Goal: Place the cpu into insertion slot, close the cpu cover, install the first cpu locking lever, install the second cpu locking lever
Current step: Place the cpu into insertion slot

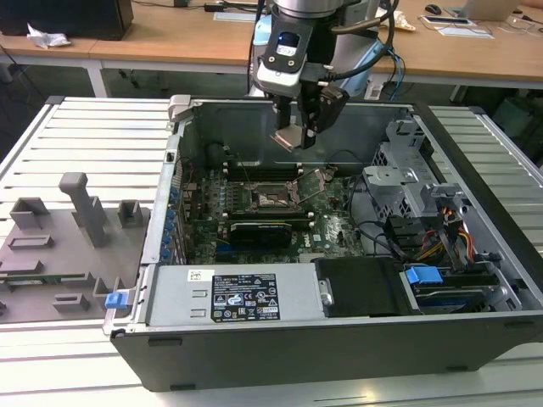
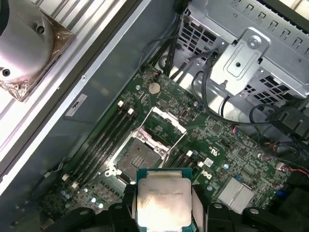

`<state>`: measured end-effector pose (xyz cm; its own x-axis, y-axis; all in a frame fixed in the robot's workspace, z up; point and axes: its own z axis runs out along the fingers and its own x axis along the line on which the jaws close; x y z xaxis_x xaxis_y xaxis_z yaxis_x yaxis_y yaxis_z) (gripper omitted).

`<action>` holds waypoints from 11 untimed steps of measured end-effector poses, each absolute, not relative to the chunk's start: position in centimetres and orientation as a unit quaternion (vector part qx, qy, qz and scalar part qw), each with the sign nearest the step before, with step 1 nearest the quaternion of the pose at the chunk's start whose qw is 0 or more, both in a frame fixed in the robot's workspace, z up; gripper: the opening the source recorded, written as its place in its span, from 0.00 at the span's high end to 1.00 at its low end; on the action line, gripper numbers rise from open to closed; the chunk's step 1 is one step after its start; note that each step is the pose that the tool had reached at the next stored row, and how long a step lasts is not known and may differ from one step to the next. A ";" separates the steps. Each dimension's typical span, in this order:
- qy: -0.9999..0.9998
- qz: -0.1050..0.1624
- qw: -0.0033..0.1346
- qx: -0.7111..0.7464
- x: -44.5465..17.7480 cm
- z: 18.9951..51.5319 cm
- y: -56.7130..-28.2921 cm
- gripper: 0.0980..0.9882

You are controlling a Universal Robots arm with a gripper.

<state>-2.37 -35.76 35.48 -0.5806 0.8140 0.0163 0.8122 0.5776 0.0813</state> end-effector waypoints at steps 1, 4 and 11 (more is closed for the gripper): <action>0.887 0.040 0.012 0.461 -2.4 35.5 -35.8 0.50; 0.877 0.040 0.012 0.479 -2.4 35.4 -35.8 0.50; 0.865 0.039 0.013 0.499 -2.4 35.4 -35.8 0.50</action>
